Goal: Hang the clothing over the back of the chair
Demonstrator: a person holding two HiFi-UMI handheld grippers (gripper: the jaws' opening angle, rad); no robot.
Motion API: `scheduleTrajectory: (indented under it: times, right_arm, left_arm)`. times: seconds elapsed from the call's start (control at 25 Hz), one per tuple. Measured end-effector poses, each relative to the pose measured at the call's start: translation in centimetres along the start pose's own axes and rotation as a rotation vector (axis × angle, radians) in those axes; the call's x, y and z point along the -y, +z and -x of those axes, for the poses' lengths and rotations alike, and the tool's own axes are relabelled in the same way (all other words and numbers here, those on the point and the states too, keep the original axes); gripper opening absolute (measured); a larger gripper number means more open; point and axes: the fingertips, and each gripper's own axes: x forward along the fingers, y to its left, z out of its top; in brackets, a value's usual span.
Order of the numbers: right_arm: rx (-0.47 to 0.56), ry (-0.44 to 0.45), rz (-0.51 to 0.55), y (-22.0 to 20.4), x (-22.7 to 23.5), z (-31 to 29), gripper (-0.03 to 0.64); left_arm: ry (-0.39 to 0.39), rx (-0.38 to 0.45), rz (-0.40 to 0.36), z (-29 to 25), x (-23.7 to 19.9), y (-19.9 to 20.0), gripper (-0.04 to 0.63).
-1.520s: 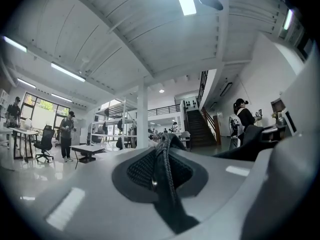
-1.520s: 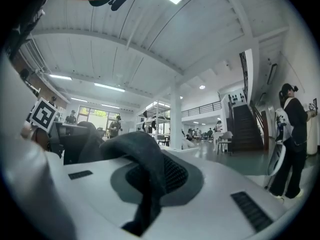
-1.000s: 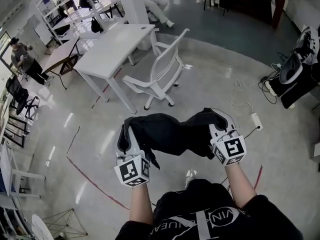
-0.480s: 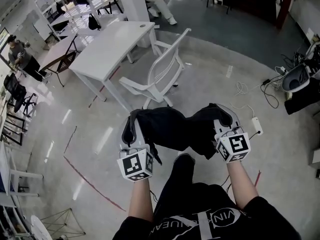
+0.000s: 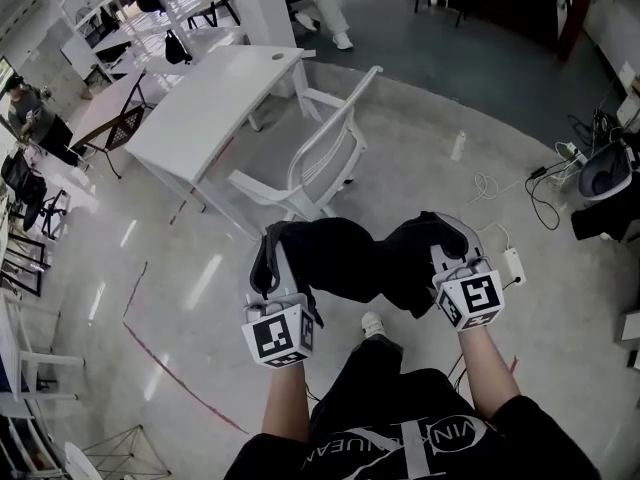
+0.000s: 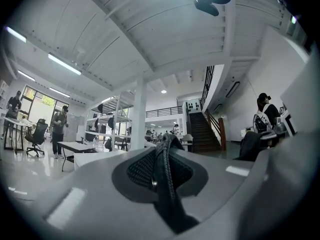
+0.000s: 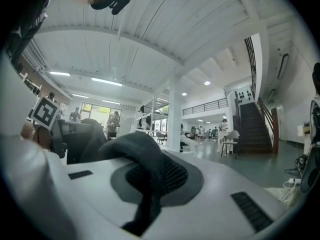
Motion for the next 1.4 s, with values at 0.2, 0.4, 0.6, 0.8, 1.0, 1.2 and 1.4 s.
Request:
scheduleTrajectory:
  times: [0.2,0.4,0.6,0.8,1.0,1.2,1.4]
  right_arm:
    - [-0.007,0.007,0.005,-0.1,2.6,-3.1,0.021]
    - [-0.015,0.02,0.014,0.4,5.0,-6.5,0.021]
    - [-0.018,0.037,0.023,0.4,7.3,-9.8,0.021]
    - [-0.006,0.036,0.027,0.1,9.4,-11.8,0.021]
    - [-0.001,0.047,0.014,-0.4,11.1,-14.5,0.021]
    - [0.007,0.127,0.013,-0.8,12.4,-17.3,0.021]
    - [0.008,0.259,0.012,-0.5,13.7,-20.6,0.021]
  left_arm:
    - [0.0,-0.016,0.005,-4.0,0.8,-0.5,0.041]
    - [-0.011,-0.033,0.009,-8.1,1.9,-0.7,0.041]
    - [-0.029,-0.036,0.004,-12.1,3.3,-1.0,0.041]
    - [-0.036,-0.027,-0.013,-14.5,4.0,-1.2,0.041]
    - [-0.031,-0.033,-0.036,-16.6,4.2,-1.6,0.041]
    - [0.026,-0.042,-0.049,-18.2,4.8,-2.0,0.041]
    - [0.148,-0.044,-0.051,-19.9,5.3,-1.5,0.041]
